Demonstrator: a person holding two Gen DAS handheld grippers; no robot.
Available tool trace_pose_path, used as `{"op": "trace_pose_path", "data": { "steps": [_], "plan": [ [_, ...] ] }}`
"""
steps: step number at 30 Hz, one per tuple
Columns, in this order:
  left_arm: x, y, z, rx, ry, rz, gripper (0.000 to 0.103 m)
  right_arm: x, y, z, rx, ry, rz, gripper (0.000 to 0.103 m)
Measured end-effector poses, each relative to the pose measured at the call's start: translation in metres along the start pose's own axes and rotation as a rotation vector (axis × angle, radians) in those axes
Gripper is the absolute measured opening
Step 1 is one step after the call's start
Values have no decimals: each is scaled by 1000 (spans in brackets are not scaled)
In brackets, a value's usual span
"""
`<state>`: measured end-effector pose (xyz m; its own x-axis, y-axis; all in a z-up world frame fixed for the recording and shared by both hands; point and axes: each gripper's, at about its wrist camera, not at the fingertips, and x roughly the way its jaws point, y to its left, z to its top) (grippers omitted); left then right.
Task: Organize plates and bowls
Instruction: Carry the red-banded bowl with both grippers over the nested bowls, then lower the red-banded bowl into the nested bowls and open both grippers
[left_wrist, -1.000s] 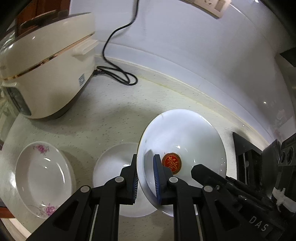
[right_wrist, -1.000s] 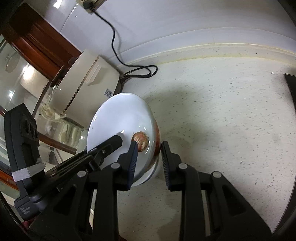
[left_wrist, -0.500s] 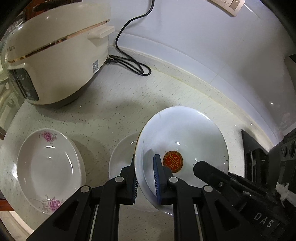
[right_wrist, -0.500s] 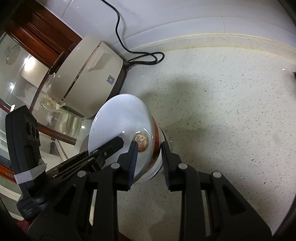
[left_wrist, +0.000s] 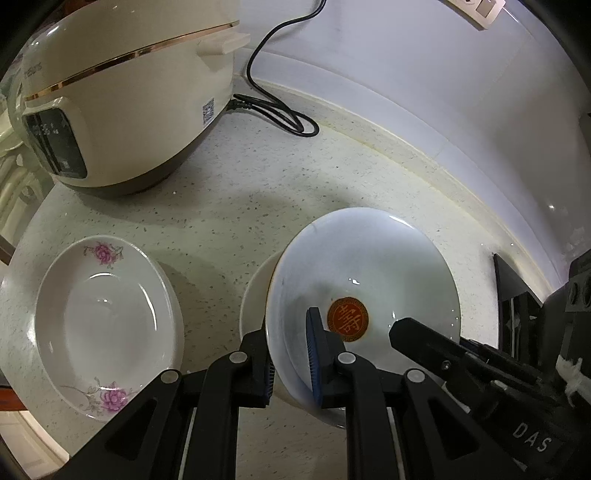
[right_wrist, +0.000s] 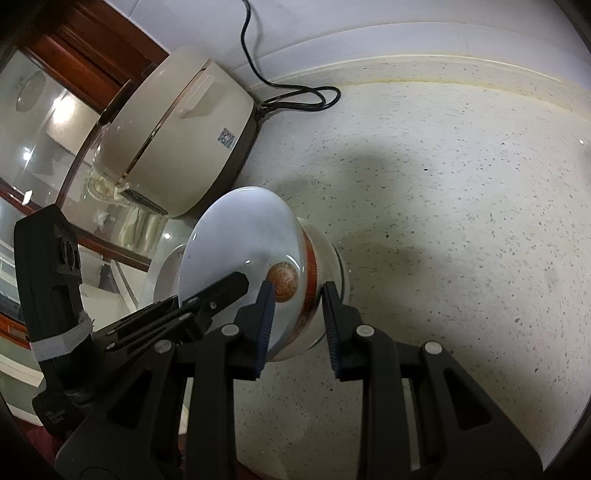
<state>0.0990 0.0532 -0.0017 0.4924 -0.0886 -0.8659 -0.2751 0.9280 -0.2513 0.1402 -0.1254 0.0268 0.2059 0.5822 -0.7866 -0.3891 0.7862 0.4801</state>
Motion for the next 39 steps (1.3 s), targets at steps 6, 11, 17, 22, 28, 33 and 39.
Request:
{"op": "trace_pose_path", "data": {
  "steps": [6, 11, 17, 22, 28, 33, 39],
  "plan": [
    [1, 6, -6, -10, 11, 4, 15, 7, 3, -3, -21, 36, -4, 30],
    [-3, 4, -6, -9, 2, 15, 15, 10, 6, -4, -36, 47, -9, 30],
    [0, 1, -5, 2, 11, 23, 15, 8, 4, -3, -32, 40, -12, 30],
    [0, 1, -6, 6, 14, 25, 15, 7, 4, -3, -28, 40, -10, 30],
    [-1, 1, -6, 13, 4, 33, 16, 5, 3, -3, -33, 32, -17, 30],
    [-3, -1, -7, 28, -8, 44, 18, 2, 8, -3, -64, 15, -39, 30],
    [-4, -2, -7, 31, -18, 48, 19, 0, 9, -3, -79, 5, -60, 30]
  ]
}}
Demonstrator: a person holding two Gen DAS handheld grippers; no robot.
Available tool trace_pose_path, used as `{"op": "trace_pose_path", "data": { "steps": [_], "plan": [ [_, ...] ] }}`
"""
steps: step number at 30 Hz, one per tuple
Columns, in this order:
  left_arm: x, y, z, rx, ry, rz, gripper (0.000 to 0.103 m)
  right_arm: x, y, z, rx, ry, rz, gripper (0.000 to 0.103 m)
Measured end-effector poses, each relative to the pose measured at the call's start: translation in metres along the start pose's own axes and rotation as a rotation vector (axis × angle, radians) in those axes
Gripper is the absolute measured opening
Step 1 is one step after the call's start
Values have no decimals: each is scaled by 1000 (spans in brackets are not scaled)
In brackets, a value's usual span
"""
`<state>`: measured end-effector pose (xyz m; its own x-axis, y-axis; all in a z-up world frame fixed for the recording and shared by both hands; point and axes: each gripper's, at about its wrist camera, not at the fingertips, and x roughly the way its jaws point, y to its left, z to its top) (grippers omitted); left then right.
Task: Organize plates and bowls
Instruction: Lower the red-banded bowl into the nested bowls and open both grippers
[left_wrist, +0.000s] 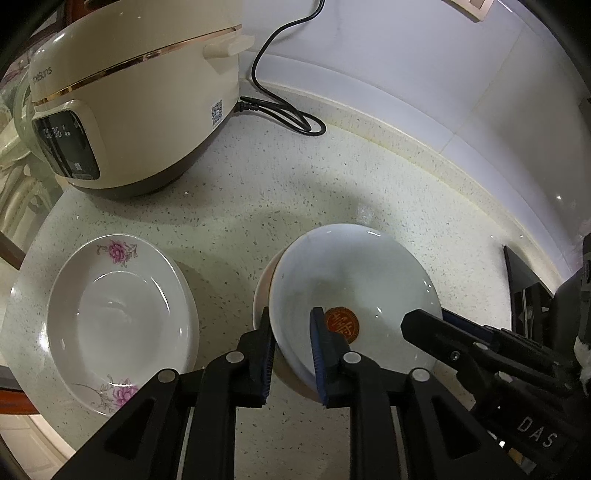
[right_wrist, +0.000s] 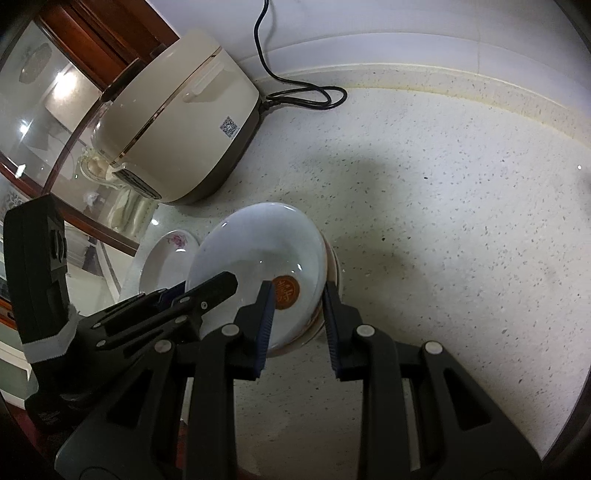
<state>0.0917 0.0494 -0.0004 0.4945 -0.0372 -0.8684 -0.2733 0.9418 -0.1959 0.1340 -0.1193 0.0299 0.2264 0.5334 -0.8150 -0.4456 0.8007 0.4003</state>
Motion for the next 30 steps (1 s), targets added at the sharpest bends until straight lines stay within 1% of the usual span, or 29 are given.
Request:
{"op": "trace_pose_path", "data": {
  "steps": [4, 5, 7, 10, 11, 12, 13, 14, 16, 18, 24, 25, 26, 27, 30],
  "plan": [
    [-4, 1, -1, -5, -11, 4, 19, -2, 3, 0, -16, -3, -13, 30],
    [-6, 1, -1, -6, -24, 7, 20, -5, 4, 0, -29, -18, -31, 32],
    [-8, 1, -1, -4, -39, 16, 21, -15, 7, 3, -44, -67, -19, 32],
    [-13, 1, 0, -8, -69, 25, 23, -27, 12, 6, -70, -120, -41, 35],
    [-15, 2, 0, -12, -78, 25, 27, -29, 13, 6, -73, -133, -44, 44],
    [-17, 2, 1, -15, -88, 16, 30, -31, 12, 7, -66, -142, -43, 55],
    [-18, 2, 2, -18, -93, 9, 35, -32, 10, 7, -56, -146, -38, 58],
    [-19, 2, 2, -17, -100, 7, 41, -32, 8, 7, -48, -148, -38, 59],
    [-21, 2, 2, -12, -111, 7, 48, -33, 4, 8, -33, -151, -52, 60],
    [-23, 1, 2, -9, -117, -1, 51, -35, 0, 8, -16, -158, -59, 68],
    [-28, 0, 3, -4, -146, -11, 62, -42, -8, 10, 10, -183, -69, 77],
    [-29, 0, 3, 3, -156, -12, 66, -43, -9, 10, 14, -187, -69, 78],
    [-30, -1, 3, 13, -162, -11, 73, -45, -10, 10, 19, -191, -70, 79],
    [-31, -3, 3, 20, -168, -8, 76, -46, -10, 10, 22, -194, -70, 80],
    [-33, -6, 1, 41, -184, 0, 79, -49, -13, 10, 29, -204, -68, 83]
  ]
}}
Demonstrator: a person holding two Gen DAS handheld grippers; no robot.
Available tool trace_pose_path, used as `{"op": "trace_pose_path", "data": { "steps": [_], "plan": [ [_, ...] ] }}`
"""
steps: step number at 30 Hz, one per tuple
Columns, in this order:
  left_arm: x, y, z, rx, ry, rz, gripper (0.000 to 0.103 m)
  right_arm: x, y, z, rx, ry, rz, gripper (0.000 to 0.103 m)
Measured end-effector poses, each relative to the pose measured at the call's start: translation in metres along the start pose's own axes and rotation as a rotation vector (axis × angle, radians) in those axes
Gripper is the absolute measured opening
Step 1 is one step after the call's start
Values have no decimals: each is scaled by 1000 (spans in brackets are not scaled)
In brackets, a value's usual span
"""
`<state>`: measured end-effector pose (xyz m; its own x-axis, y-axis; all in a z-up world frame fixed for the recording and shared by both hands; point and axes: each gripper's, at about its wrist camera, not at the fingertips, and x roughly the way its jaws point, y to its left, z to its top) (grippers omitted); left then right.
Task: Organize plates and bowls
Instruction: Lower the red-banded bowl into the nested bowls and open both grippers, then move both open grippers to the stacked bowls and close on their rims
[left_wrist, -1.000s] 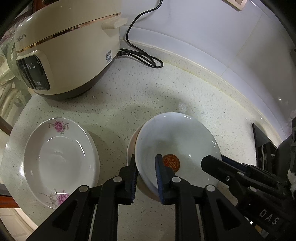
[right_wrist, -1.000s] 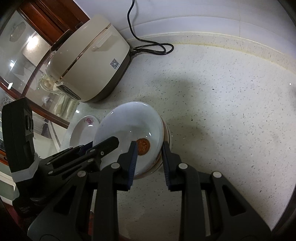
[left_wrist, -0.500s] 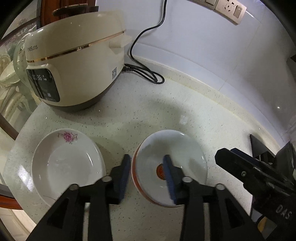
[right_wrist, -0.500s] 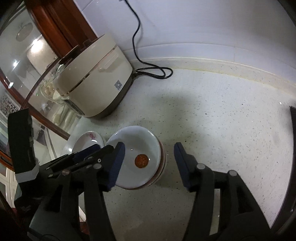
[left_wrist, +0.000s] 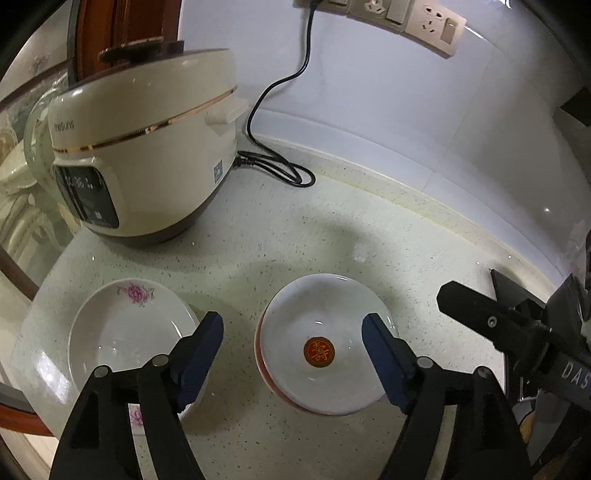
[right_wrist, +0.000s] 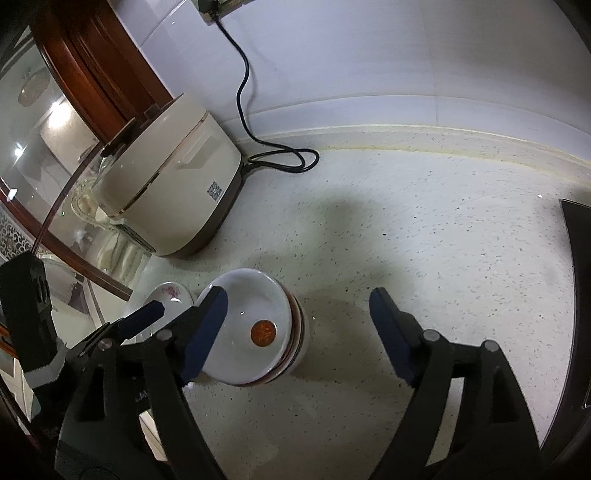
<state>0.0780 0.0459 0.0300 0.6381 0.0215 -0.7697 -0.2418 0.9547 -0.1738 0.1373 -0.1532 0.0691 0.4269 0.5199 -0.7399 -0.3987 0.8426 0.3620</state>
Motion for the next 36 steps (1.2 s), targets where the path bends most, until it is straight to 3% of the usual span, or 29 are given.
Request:
{"op": "trace_pose_path", "data": {
  "steps": [6, 10, 14, 18, 23, 27, 32, 36],
  "plan": [
    [-12, -2, 0, 14, -50, -18, 85, -9, -2, 1, 6, -31, -6, 86],
    [-21, -5, 1, 24, -82, -44, 103, -16, -4, 1, 6, -60, -7, 87],
    [-41, -5, 2, 45, -160, -51, 103, -28, -4, 1, -15, -106, 15, 88],
    [-81, 4, 5, 25, -299, -49, 103, -59, 0, -5, -65, -246, 68, 91],
    [-121, 21, -4, -3, -456, 63, 103, -101, 5, -30, -101, -505, 102, 103],
    [-102, 28, -16, 25, -286, 149, 103, -107, 18, -58, -127, -484, 21, 103],
    [-116, 32, -63, 67, -297, 122, 103, -117, 36, -112, -99, -462, -45, 103],
    [-134, 48, -100, 27, -275, 86, 103, -129, 59, -164, -113, -422, -77, 103]
  ]
}}
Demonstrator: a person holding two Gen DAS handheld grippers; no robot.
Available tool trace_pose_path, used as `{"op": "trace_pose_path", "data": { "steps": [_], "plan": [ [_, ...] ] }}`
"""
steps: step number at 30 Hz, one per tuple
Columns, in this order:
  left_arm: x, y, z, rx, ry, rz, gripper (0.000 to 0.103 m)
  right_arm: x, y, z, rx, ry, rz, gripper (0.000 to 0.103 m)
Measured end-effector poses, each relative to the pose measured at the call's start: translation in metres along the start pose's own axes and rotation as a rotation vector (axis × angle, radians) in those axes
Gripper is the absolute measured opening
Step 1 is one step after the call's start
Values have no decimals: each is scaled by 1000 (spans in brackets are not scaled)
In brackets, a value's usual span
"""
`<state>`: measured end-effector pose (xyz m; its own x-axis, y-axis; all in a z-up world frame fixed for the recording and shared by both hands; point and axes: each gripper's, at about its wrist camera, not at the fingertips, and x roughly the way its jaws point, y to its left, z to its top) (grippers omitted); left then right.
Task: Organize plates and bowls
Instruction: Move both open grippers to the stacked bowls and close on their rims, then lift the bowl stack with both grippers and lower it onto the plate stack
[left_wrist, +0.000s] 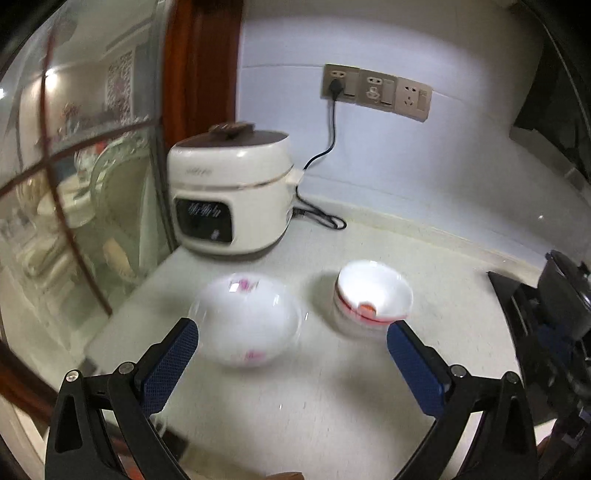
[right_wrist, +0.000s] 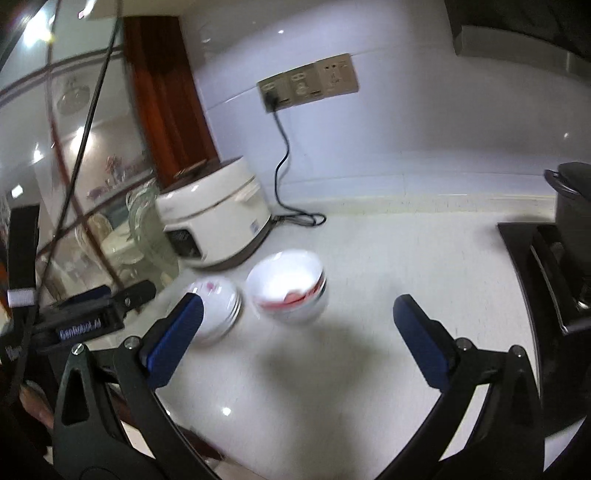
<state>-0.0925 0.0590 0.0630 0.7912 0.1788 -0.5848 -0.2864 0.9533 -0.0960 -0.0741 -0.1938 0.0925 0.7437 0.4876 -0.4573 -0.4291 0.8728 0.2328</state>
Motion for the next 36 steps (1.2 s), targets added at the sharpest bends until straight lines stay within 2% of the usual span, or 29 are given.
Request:
{"op": "trace_pose_path", "data": {
  "steps": [3, 5, 6, 7, 9, 11, 15, 18, 20, 21, 22, 23, 24, 26, 28, 30, 32, 36],
  "plan": [
    [-5, 7, -14, -30, 20, -50, 103, 3, 4, -7, 51, 57, -5, 103],
    [8, 3, -6, -45, 96, -107, 103, 22, -8, -6, 155, 141, -6, 103],
    [24, 3, 2, -83, 152, -178, 103, 31, -14, -5, 208, 163, -3, 103],
    [40, 2, 10, -111, 195, -219, 103, 40, -20, -4, 250, 181, -2, 103],
    [81, 1, 32, -158, 305, -246, 103, 69, -34, -3, 350, 250, 14, 103],
    [118, -5, 51, -162, 392, -289, 103, 92, -46, -7, 435, 309, 9, 103],
    [186, -17, 77, -173, 507, -245, 103, 136, -66, -10, 610, 349, 39, 103],
    [232, -27, 76, -178, 582, -258, 92, 166, -70, -7, 637, 368, 61, 103],
    [259, -41, 72, -125, 640, -256, 78, 188, -71, -2, 629, 388, 79, 102],
    [272, -48, 70, -92, 667, -254, 74, 199, -71, 1, 629, 398, 89, 100],
    [283, -53, 67, -78, 687, -258, 65, 210, -72, 1, 625, 422, 84, 98],
    [291, -54, 65, -80, 709, -260, 65, 219, -73, 1, 623, 451, 79, 91],
    [301, -56, 62, -90, 746, -294, 65, 228, -75, -1, 637, 488, 82, 83],
    [311, -62, 61, -93, 760, -356, 65, 239, -80, -8, 691, 550, 89, 77],
    [313, -66, 61, -70, 761, -356, 65, 243, -80, -13, 706, 577, 108, 75],
    [315, -67, 59, -93, 781, -375, 63, 247, -75, -19, 685, 624, 115, 68],
    [317, -65, 58, -142, 798, -410, 56, 248, -77, -26, 750, 624, 172, 61],
    [313, -61, 55, -151, 788, -422, 51, 250, -86, -29, 780, 597, 188, 56]
  ]
}}
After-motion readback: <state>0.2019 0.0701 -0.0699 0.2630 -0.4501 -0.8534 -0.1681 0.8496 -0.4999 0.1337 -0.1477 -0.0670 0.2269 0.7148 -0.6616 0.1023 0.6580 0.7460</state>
